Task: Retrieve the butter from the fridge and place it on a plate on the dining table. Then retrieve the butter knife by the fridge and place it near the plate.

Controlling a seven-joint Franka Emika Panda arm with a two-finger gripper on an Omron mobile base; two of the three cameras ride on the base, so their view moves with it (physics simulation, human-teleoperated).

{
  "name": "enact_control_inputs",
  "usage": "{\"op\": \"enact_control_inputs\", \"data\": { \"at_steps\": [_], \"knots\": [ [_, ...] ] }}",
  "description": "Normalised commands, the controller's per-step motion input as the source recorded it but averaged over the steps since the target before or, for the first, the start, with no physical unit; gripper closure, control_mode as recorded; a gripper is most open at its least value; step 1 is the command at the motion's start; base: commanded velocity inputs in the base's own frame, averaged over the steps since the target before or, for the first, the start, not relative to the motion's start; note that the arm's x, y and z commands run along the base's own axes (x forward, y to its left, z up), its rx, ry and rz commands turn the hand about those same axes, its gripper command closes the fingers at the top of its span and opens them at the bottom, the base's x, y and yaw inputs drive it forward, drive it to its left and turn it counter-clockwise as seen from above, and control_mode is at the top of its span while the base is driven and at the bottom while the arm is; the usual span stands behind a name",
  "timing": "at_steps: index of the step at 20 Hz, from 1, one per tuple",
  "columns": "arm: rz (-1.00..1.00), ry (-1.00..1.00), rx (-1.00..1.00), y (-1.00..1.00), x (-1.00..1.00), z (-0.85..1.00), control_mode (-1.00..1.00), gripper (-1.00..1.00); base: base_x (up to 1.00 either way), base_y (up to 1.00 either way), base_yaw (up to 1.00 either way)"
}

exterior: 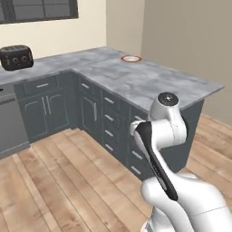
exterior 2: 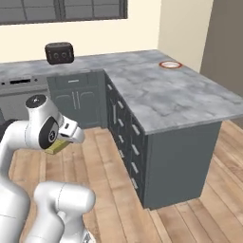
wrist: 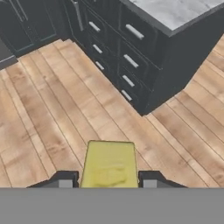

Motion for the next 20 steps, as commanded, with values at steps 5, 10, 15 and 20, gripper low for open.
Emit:
{"op": "enact_control_inputs", "data": {
  "at_steps": [5,10,15,20],
  "knots": [
    [0.00,0.00,0.00,0.00,0.00,0.00,1.00,1.00,-0.01,-1.00,0.18],
    [0.00,0.00,0.00,0.00,0.00,0.00,1.00,1.00,-0.01,-1.00,0.16],
    [0.00,0.00,0.00,0.00,0.00,0.00,1.00,1.00,0.50,-1.00,0.11],
    [0.00,0.00,0.00,0.00,0.00,0.00,1.00,1.00,0.60,-1.00,0.15]
  ]
}}
